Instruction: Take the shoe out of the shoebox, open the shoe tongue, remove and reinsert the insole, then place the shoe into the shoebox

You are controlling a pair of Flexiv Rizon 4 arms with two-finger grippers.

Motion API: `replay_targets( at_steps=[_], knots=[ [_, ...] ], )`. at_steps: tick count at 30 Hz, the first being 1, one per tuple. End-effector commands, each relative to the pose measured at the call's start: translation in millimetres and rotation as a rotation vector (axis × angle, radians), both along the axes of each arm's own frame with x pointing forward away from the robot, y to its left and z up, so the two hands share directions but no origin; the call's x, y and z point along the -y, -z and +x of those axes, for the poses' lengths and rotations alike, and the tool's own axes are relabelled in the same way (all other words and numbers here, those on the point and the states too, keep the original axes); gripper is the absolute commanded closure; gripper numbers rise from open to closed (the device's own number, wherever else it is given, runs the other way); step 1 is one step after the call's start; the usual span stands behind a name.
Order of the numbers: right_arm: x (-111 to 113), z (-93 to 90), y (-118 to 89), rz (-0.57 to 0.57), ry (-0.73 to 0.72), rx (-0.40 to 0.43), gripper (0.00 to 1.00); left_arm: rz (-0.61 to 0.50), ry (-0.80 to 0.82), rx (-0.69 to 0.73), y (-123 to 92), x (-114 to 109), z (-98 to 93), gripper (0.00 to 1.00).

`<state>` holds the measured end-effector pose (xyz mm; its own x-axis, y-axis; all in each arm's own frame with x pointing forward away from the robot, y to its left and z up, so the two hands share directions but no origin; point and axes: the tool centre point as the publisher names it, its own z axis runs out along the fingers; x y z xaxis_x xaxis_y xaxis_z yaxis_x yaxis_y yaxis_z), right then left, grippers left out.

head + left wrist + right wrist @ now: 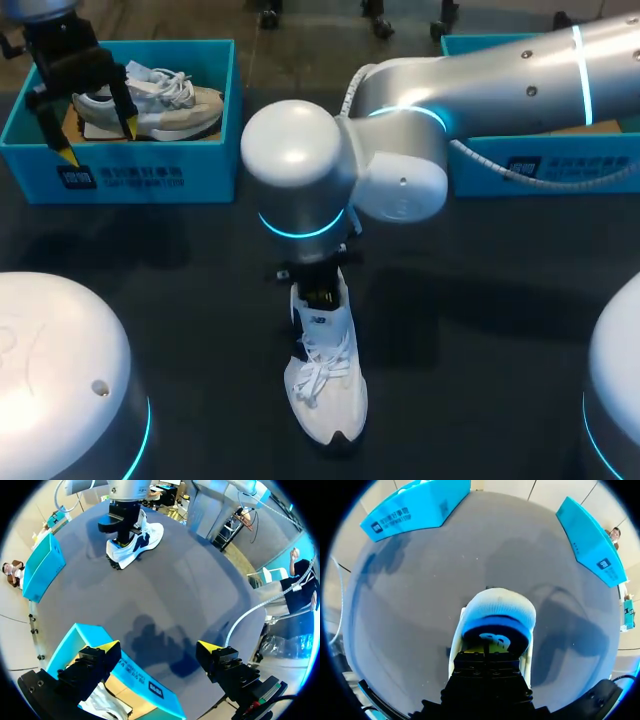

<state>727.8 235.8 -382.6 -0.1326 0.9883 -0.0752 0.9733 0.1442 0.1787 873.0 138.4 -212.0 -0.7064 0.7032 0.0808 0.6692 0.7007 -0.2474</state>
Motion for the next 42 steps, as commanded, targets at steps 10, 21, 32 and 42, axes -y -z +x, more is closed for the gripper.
replay_targets(
  at_steps=[10,21,32,42],
  knots=[
    [-4.1,-1.7,-21.2,-0.064,0.027,0.003,1.00,0.003,0.001,-0.001,-0.5,-0.6,1.0,0.00],
    [-5.1,-0.9,-54.2,-0.138,0.008,0.104,1.00,0.003,0.001,-0.001,-0.5,-0.6,1.0,0.00],
    [2.0,17.5,-39.7,-0.100,-0.007,0.154,1.00,0.003,0.001,-0.001,-0.5,-0.6,1.0,0.00],
    [9.3,28.9,-11.2,-0.039,0.004,0.166,1.00,0.003,0.001,-0.001,-0.5,-0.6,1.0,0.00]
  ],
)
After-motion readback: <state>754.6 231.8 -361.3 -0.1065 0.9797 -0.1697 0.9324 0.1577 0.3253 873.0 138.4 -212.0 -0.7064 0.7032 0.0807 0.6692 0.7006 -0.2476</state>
